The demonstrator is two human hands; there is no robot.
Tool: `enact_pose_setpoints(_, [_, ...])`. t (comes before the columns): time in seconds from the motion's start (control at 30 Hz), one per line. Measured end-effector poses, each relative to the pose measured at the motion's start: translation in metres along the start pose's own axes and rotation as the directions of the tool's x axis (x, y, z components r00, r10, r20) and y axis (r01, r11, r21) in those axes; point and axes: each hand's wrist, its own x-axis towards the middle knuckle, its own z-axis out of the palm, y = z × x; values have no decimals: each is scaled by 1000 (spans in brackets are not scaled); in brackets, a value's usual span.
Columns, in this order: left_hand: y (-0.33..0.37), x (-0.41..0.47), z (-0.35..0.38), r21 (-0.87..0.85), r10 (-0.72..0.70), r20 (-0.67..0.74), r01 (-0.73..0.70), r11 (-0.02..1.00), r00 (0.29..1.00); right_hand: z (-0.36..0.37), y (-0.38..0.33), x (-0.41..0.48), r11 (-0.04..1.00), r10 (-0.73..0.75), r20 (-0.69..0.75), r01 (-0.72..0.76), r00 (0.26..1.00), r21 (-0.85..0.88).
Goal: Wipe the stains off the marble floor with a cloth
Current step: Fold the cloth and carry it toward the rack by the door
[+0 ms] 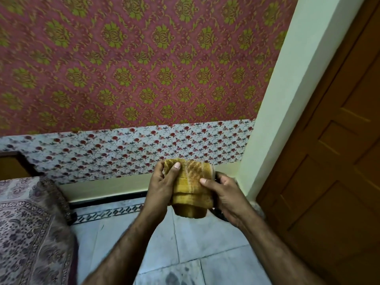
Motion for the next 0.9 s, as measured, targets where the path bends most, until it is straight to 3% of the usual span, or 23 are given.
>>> enact_pose_setpoints(0.1, [-8,-1,3,26,-44,-2,44,999,999,2,8,1,998,-61,-74,62,995,14])
enact_pose_setpoints(0.27, [-24,-13,13,29,-154,68,152,988,986,-6,10,-2,976,-176,-148,153,973,-153])
enact_pose_setpoints(0.4, [-40,-26,27,192,-86,-27,90,977,996,-21,12,-12,949,-222,-177,171,959,-264])
enact_pose_setpoints(0.5, [-43,-35,37,230,-32,-13,34,973,999,-36,15,-25,936,-228,-196,160,954,-314])
enact_pose_setpoints(0.9, [-46,-129,102,168,-63,55,53,984,996,-106,19,-121,961,-211,-280,146,936,-235])
